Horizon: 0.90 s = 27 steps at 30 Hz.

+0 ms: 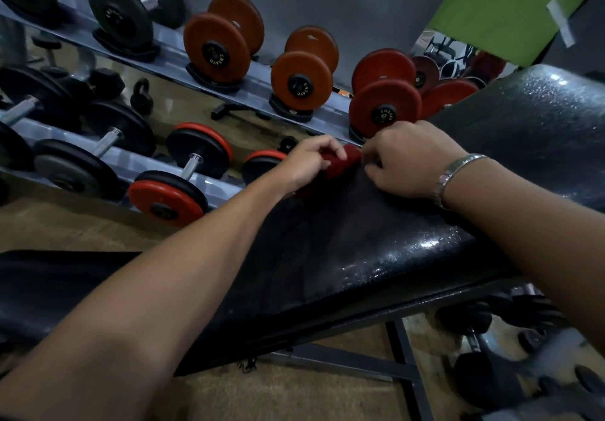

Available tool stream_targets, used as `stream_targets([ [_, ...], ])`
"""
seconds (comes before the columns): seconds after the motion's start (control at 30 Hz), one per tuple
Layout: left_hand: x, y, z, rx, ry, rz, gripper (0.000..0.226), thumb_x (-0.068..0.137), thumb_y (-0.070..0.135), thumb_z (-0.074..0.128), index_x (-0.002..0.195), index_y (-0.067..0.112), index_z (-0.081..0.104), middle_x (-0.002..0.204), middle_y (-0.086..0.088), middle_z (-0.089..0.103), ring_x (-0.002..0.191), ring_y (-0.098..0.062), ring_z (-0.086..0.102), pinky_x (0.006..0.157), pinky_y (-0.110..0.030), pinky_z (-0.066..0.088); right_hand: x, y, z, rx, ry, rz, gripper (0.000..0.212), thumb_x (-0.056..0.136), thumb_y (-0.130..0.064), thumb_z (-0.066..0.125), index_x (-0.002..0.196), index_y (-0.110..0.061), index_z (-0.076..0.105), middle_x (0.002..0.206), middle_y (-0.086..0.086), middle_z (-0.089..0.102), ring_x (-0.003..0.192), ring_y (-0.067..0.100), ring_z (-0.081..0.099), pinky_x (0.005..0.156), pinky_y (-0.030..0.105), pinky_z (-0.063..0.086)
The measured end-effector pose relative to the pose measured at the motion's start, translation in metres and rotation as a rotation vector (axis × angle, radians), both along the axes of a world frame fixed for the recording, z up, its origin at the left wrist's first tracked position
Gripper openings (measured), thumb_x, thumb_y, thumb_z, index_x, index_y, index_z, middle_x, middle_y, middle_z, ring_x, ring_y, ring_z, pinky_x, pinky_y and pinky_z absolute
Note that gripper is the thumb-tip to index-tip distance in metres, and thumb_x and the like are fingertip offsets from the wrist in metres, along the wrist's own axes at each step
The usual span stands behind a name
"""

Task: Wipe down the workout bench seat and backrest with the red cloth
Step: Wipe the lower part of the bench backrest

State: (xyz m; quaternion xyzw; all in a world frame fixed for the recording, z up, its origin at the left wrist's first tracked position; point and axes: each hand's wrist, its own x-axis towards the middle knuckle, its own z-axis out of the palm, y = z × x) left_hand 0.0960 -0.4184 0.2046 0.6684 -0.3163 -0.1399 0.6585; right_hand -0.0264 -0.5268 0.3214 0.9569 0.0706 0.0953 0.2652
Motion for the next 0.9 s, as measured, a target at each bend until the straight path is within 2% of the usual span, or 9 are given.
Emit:
stream_targets([
  [0.13, 0.0, 0.004, -0.002, 0.07, 0.06, -0.002, 0.031, 0.091, -0.019, 0.037, 0.105, 0.003, 0.055, 0.089, 0.003, 0.059, 0.078, -0.005, 0.055, 0.056, -0.005, 0.043, -0.003, -0.006, 0.007, 0.022, -0.004, -0.011, 0.023, 0.087, -0.034, 0.051, 0.098, -0.028, 0.071, 0.102, 0.001, 0.071, 0.1, 0.027, 0.062, 0.079, 0.035, 0.041],
  [0.3, -0.004, 0.006, -0.003, 0.029, 0.019, 0.005, 0.041, 0.079, -0.022, 0.036, 0.097, 0.005, 0.061, 0.099, -0.007, 0.062, 0.086, -0.014, 0.059, 0.069, -0.016, 0.049, -0.003, -0.002, 0.005, 0.024, -0.017, 0.012, 0.024, 0.087, -0.034, 0.052, 0.098, -0.027, 0.072, 0.103, 0.001, 0.071, 0.101, 0.028, 0.063, 0.079, 0.036, 0.043],
  [0.37, -0.014, 0.014, -0.015, 0.011, -0.065, 0.033, 0.041, 0.077, -0.021, 0.041, 0.09, 0.01, 0.066, 0.099, -0.001, 0.065, 0.094, -0.012, 0.062, 0.076, -0.016, 0.049, -0.002, 0.0, 0.005, 0.029, -0.022, 0.022, 0.023, 0.087, -0.033, 0.052, 0.099, -0.028, 0.072, 0.102, 0.002, 0.071, 0.101, 0.029, 0.062, 0.079, 0.035, 0.042],
  [0.43, -0.021, 0.019, -0.03, 0.01, -0.162, 0.102, 0.042, 0.081, -0.014, 0.049, 0.087, 0.023, 0.068, 0.103, 0.004, 0.07, 0.104, -0.013, 0.064, 0.086, -0.02, 0.049, -0.003, 0.0, 0.005, 0.03, -0.029, 0.026, 0.023, 0.086, -0.034, 0.053, 0.098, -0.028, 0.072, 0.102, 0.001, 0.071, 0.101, 0.029, 0.062, 0.079, 0.036, 0.041],
  [0.57, -0.025, 0.014, -0.031, -0.073, -0.223, 0.2, 0.041, 0.089, -0.012, 0.054, 0.108, 0.024, 0.06, 0.117, 0.0, 0.067, 0.117, -0.014, 0.06, 0.101, -0.027, 0.045, -0.007, 0.002, -0.001, -0.007, -0.033, 0.031, 0.022, 0.084, -0.033, 0.053, 0.095, -0.026, 0.071, 0.101, 0.002, 0.069, 0.1, 0.029, 0.062, 0.074, 0.035, 0.037],
  [0.63, -0.035, 0.008, -0.027, -0.142, -0.167, 0.226, 0.041, 0.089, -0.011, 0.056, 0.116, 0.019, 0.058, 0.121, -0.004, 0.066, 0.118, -0.012, 0.06, 0.101, -0.024, 0.045, -0.01, 0.003, -0.003, -0.017, -0.023, 0.028, 0.022, 0.085, -0.034, 0.052, 0.094, -0.023, 0.069, 0.1, 0.001, 0.068, 0.099, 0.028, 0.061, 0.073, 0.034, 0.035],
  [0.7, -0.048, 0.012, -0.03, -0.142, -0.153, 0.236, 0.036, 0.088, -0.011, 0.06, 0.112, 0.015, 0.065, 0.12, -0.001, 0.069, 0.115, -0.011, 0.062, 0.099, -0.022, 0.046, -0.012, 0.002, -0.006, -0.008, -0.024, 0.024, 0.022, 0.084, -0.034, 0.052, 0.095, -0.023, 0.068, 0.099, 0.001, 0.068, 0.099, 0.028, 0.061, 0.073, 0.034, 0.035],
  [0.8, -0.055, 0.034, -0.035, -0.066, -0.236, 0.196, 0.03, 0.088, 0.0, 0.069, 0.105, 0.025, 0.072, 0.114, 0.009, 0.072, 0.111, -0.004, 0.065, 0.099, -0.02, 0.049, -0.015, 0.002, -0.011, -0.015, -0.02, 0.018, 0.026, 0.084, -0.036, 0.05, 0.097, -0.024, 0.069, 0.101, 0.0, 0.068, 0.099, 0.026, 0.06, 0.076, 0.034, 0.039],
  [0.9, -0.049, 0.041, -0.03, 0.071, -0.275, 0.238, 0.025, 0.092, 0.014, 0.07, 0.11, 0.032, 0.07, 0.116, 0.014, 0.07, 0.11, -0.004, 0.063, 0.096, -0.022, 0.047, -0.02, 0.005, -0.011, 0.006, -0.021, 0.027, 0.023, 0.084, -0.034, 0.052, 0.098, -0.027, 0.069, 0.105, 0.0, 0.068, 0.102, 0.027, 0.059, 0.075, 0.034, 0.035],
])
